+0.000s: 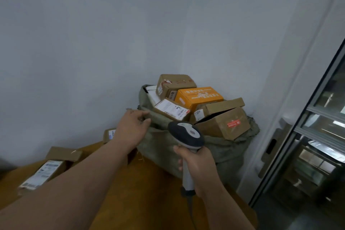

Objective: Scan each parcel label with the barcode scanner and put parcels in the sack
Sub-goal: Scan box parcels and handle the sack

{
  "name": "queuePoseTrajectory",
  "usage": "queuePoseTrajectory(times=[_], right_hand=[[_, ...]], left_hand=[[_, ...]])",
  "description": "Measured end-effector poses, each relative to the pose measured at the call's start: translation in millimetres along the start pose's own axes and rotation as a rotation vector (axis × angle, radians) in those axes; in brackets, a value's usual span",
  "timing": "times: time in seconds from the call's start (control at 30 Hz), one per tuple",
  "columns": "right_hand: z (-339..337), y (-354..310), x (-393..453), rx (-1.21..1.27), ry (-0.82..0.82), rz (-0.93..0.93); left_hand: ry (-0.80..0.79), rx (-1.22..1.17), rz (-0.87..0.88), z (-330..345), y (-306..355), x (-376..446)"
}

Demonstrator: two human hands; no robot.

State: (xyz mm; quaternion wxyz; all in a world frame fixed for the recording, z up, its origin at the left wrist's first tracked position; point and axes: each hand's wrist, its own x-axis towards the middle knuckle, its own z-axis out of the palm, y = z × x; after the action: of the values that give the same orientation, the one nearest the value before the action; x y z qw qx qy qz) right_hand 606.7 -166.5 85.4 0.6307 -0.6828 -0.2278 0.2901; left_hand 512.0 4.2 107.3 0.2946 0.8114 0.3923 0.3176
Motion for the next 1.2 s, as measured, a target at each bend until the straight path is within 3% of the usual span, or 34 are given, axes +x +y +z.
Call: queuePoseTrajectory(times=[0.4, 0.93, 1.2], right_hand=[[121.3, 16.3, -59.5, -0.039, -0.243, 0.030], [300.1, 51.4, -84.3, -0.125, -0.661, 0.094], [424.9, 87.1, -112.9, -0.151, -0.689, 0.198]], left_hand=[[0.037, -0.021, -0.282, -109.9, -114.4, -72.9], [0.349, -0.023, -0.817, -211.8, -274.7, -178.9], [0.286, 0.158, -0.952, -288.6, -396.0, -204.8]])
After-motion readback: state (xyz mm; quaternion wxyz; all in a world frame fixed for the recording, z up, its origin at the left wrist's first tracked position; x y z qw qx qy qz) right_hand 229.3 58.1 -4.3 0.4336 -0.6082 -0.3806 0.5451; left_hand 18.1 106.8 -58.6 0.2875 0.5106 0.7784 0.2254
